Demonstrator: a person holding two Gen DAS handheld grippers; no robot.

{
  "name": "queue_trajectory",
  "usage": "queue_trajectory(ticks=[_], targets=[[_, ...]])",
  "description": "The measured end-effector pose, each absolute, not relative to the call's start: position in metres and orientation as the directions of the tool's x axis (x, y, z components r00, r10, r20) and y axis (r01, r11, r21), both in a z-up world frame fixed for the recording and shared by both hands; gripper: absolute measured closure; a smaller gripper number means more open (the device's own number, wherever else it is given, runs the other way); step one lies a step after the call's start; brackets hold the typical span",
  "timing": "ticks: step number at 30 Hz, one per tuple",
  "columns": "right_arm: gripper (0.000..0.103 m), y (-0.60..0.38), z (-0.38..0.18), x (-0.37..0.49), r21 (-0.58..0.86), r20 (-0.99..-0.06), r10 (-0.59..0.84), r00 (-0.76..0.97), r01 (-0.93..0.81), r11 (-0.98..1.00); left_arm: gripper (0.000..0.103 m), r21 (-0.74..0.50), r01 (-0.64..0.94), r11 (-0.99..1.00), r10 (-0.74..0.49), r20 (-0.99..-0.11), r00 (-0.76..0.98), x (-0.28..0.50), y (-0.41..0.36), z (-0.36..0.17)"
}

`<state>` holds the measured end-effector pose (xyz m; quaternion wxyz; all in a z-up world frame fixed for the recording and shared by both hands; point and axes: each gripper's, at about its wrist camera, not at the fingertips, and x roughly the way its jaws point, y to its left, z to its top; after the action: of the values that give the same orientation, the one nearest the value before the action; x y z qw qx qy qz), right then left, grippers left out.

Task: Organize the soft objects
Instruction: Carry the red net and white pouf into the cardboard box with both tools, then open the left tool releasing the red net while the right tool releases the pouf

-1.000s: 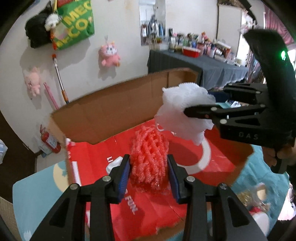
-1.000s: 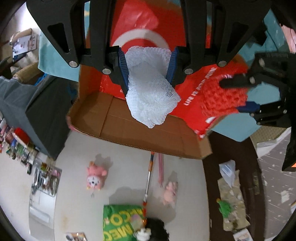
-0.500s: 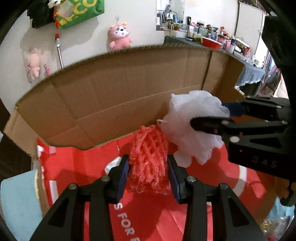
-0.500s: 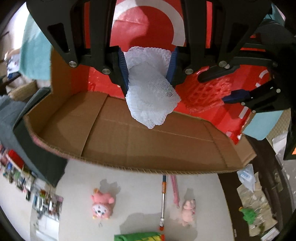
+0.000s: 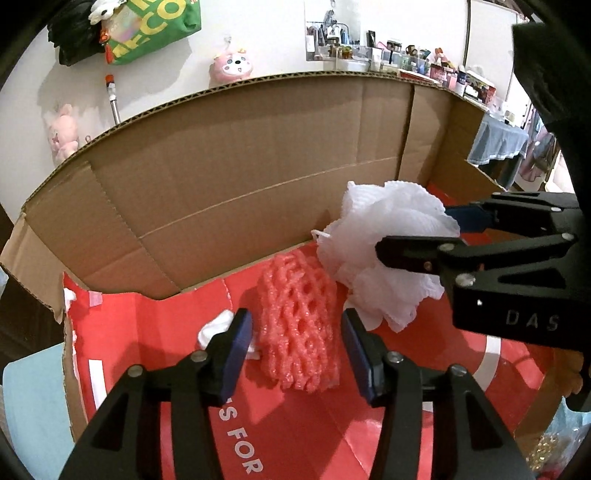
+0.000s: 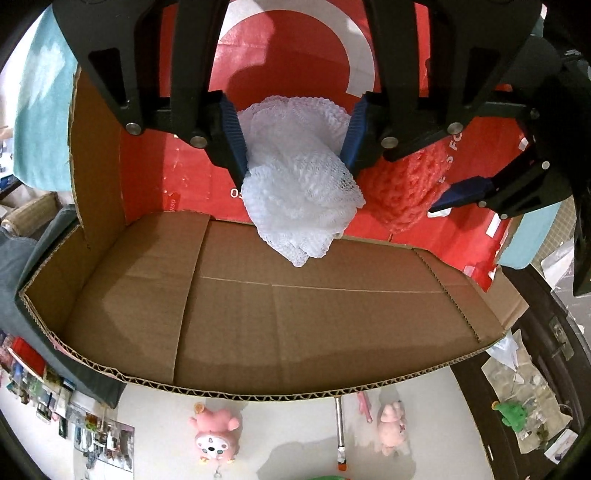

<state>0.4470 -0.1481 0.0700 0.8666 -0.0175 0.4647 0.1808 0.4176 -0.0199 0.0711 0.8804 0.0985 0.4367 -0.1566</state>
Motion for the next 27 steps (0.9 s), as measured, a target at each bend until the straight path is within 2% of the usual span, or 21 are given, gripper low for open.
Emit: queue_trajectory(ticks=[9, 14, 21, 25, 27], targets=[[0.055, -0.14, 0.072, 0.447, 0.11, -0.811, 0.282, 0.513, -0.34, 0.934, 0.049, -0.019, 0.335, 0.942, -0.217, -0.797, 0.564, 0.424, -0.004, 0.083], [0.049, -0.146, 0.07, 0.451, 0.136, -0.813, 0.292, 0.504, -0.324, 0.936, 0.031, -0.022, 0.323, 0.946, -0.214, -0.791, 0.573, 0.422, 0.005, 0.09], [0.044, -0.148, 0.07, 0.45, 0.134, -0.815, 0.288, 0.503, -0.32, 0.938, 0.028, -0.026, 0.32, 0.947, -0.218, -0.785, 0.58, 0.418, 0.018, 0.103], [0.044, -0.149, 0.072, 0.447, 0.134, -0.814, 0.29, 0.504, -0.324, 0.937, 0.028, -0.016, 0.357, 0.934, -0.212, -0.829, 0.517, 0.415, 0.022, 0.098], [0.044, -0.15, 0.073, 0.445, 0.127, -0.814, 0.288, 0.504, -0.33, 0.935, 0.028, 0.032, 0.365, 0.93, -0.166, -0.851, 0.498, 0.414, 0.024, 0.092]])
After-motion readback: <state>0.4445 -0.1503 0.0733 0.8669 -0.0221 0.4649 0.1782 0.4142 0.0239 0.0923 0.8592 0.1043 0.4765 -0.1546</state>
